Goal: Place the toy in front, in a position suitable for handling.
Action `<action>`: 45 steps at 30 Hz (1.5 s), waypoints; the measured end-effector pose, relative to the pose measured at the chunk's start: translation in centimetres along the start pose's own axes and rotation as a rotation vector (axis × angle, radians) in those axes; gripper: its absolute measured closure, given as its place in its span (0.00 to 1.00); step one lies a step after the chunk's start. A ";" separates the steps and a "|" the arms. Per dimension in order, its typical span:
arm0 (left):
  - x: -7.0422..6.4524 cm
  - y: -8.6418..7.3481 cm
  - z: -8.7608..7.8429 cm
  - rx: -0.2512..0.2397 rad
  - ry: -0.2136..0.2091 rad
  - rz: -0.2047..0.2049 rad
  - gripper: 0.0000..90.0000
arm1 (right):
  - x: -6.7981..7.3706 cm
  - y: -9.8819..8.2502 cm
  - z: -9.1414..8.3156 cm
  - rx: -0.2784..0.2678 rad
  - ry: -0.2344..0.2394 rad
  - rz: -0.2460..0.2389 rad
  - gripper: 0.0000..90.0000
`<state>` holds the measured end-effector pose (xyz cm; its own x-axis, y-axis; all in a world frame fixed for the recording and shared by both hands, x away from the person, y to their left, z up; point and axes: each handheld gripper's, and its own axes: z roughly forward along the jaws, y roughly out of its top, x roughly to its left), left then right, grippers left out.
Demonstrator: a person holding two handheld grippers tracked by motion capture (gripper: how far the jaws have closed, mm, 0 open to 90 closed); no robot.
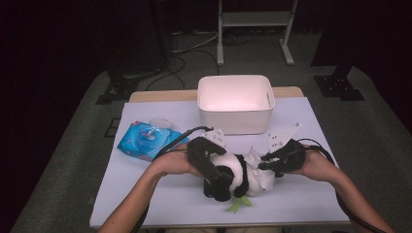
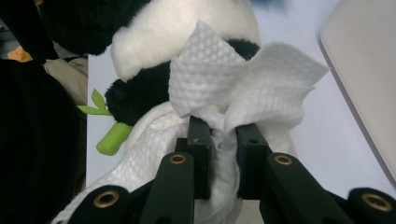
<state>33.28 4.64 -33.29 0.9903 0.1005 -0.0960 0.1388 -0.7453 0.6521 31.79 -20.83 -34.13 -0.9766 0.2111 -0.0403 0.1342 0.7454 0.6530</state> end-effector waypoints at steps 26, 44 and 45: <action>1.5 0.5 2.7 0.061 -0.013 0.008 0.32 | -0.4 0.6 0.1 0.011 -0.009 -0.007 0.87; 3.1 2.9 0.9 0.103 0.080 0.171 0.33 | -3.8 1.9 -1.3 -0.040 -0.034 0.041 0.87; 3.1 2.4 1.1 0.099 0.076 0.166 0.32 | -3.8 1.8 -1.0 -0.037 -0.029 0.042 0.87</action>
<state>36.62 2.43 -32.91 0.9976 0.0174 0.0665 -0.0242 -0.8163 0.5771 35.56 -20.92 -32.09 -0.9649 0.2603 -0.0342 0.1678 0.7116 0.6822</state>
